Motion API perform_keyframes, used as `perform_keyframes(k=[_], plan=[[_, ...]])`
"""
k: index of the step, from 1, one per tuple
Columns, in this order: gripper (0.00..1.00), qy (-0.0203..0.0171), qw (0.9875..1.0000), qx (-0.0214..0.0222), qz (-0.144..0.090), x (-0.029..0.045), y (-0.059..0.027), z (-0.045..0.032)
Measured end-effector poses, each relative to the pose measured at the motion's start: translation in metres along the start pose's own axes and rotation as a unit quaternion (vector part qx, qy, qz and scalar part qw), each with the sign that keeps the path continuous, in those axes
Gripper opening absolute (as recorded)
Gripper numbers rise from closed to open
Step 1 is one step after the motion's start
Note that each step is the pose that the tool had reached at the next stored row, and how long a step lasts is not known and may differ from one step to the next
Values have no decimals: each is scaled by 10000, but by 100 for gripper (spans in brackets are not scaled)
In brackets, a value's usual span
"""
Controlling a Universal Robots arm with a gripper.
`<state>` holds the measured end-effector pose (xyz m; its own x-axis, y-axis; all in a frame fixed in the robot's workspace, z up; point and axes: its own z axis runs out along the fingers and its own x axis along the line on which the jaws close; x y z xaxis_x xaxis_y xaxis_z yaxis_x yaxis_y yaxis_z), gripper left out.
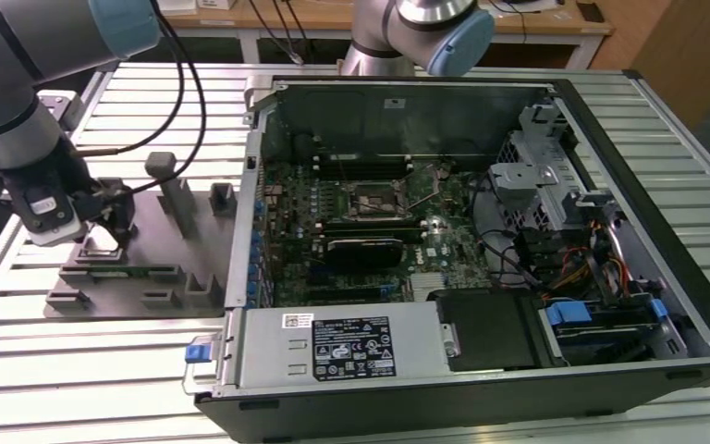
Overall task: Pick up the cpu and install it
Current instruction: 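Pick up the cpu and move it towards the insertion slot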
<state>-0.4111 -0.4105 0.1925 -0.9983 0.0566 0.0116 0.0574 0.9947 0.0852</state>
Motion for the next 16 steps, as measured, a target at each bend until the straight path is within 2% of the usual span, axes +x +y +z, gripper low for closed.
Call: perform_keyframes(k=[16], plan=[[59, 0, 10000, 1, 0, -1, -4, 47]])
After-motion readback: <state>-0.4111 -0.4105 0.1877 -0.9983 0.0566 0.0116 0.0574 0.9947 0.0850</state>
